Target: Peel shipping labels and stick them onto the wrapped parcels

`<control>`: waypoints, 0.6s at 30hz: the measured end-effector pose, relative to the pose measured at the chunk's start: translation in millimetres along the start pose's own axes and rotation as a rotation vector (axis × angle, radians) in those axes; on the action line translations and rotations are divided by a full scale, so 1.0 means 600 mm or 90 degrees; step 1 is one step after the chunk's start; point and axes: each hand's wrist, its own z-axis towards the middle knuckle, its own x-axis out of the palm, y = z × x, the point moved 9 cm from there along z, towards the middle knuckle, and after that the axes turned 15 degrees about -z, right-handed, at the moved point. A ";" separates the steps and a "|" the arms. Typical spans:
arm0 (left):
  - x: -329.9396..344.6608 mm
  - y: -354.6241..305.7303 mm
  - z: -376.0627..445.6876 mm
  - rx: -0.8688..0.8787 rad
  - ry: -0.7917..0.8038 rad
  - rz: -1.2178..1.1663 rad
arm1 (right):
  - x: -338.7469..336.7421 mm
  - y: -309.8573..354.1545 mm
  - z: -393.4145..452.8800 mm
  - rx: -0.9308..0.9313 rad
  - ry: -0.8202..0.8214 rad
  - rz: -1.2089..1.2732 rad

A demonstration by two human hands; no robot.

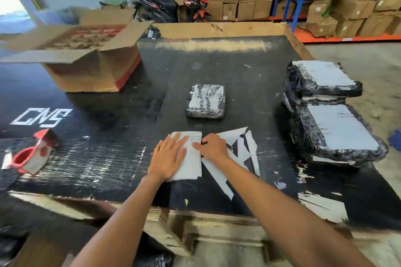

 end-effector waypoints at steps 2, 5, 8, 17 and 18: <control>0.000 0.008 -0.001 -0.006 -0.001 -0.011 | 0.008 -0.002 0.001 0.037 -0.004 0.049; 0.001 0.016 0.001 -0.022 -0.006 -0.031 | 0.009 -0.009 -0.002 0.075 0.011 0.097; 0.000 0.018 0.002 -0.034 -0.017 -0.078 | 0.002 -0.019 0.001 0.095 0.030 0.090; -0.004 0.022 0.003 -0.031 -0.031 -0.078 | -0.041 -0.029 0.017 0.099 0.051 0.321; -0.001 0.023 0.003 -0.030 -0.026 -0.064 | -0.054 -0.026 0.014 0.081 0.052 0.375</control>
